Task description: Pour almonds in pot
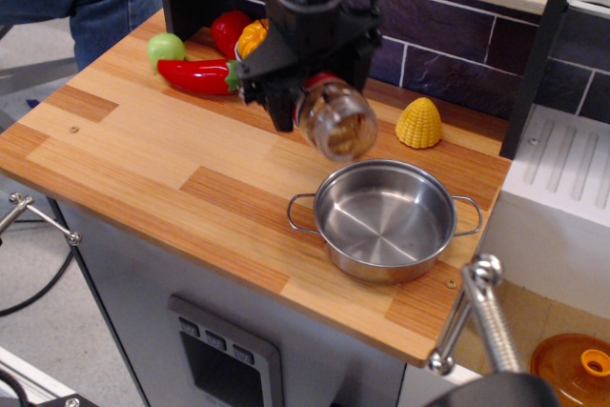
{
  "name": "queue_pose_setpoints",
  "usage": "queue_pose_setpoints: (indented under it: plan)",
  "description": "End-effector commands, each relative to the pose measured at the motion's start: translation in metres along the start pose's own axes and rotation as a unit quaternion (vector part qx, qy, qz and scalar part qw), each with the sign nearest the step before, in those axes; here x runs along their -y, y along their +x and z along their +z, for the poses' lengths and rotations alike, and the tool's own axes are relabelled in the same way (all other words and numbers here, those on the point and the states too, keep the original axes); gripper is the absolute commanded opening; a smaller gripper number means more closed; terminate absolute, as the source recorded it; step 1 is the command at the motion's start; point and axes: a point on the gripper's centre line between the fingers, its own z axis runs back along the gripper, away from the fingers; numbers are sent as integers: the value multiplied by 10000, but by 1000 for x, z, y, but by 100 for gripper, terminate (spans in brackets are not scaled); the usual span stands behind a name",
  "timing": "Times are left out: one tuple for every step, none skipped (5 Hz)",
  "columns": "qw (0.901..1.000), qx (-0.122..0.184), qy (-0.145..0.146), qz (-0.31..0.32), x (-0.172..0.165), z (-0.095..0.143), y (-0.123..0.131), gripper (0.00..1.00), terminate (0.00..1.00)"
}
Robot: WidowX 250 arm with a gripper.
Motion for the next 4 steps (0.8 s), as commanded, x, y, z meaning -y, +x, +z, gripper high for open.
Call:
queue_pose_setpoints:
  plan:
    - [9933, 939, -594, -306, 17, 7, -2, 0, 0]
    - [9879, 1318, -707, -418, 26, 2, -3, 0, 0]
    - [9805, 1673, -850, -579, 29, 0, 2, 0, 0]
    - [9685, 2052, -1090, -898, 30, -6, 3, 0, 100]
